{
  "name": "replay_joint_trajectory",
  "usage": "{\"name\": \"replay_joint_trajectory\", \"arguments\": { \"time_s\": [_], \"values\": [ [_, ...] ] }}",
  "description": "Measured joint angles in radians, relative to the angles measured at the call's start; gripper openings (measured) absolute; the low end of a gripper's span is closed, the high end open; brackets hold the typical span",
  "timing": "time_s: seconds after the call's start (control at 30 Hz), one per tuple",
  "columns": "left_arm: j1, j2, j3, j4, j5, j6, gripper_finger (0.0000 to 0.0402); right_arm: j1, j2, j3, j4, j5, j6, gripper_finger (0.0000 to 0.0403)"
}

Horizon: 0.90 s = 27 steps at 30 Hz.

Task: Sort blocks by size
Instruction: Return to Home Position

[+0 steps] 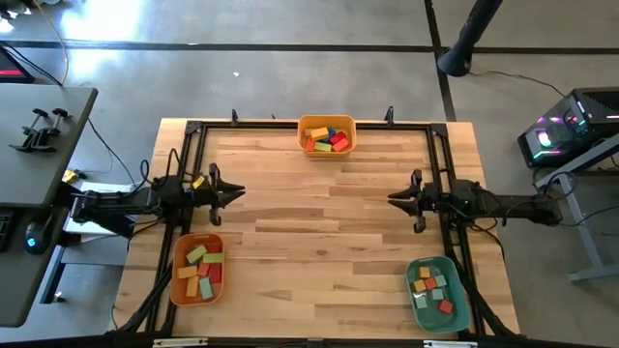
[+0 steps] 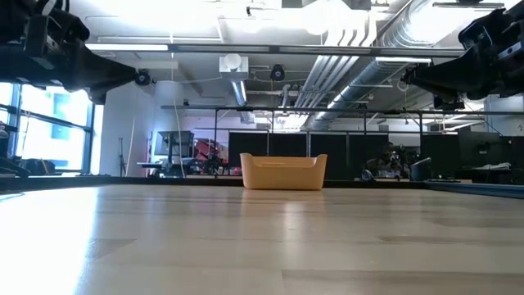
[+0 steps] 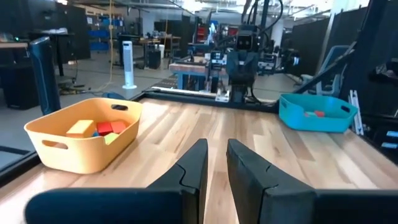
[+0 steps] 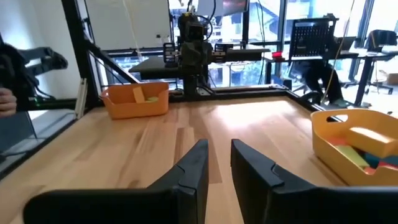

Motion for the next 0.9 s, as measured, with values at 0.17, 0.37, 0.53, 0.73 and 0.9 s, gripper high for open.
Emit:
{"name": "replay_joint_trajectory", "arguments": {
  "time_s": [0.17,0.37,0.53,0.73,0.9],
  "values": [
    [0.0,0.005,0.0,0.0,0.0,-0.008,0.0045,0.0,0.0,0.0,0.0,-0.003,-0.003,0.0061],
    [0.0,0.005,0.0,0.0,0.0,-0.01,0.0045,0.0,0.0,0.0,0.0,-0.003,-0.003,0.0061],
    [0.0,0.005,0.0,0.0,-0.001,-0.01,0.0045,0.0,0.0,0.0,0.0,-0.003,-0.003,0.0061],
    [0.0,0.005,0.0,0.0,-0.001,-0.01,0.0045,0.0,0.0,0.0,0.0,-0.003,-0.003,0.0061],
    [0.0,0.005,0.0,0.0,-0.001,-0.017,0.0045,0.0,0.0,0.0,0.0,-0.003,-0.003,0.0061]
  ]
}}
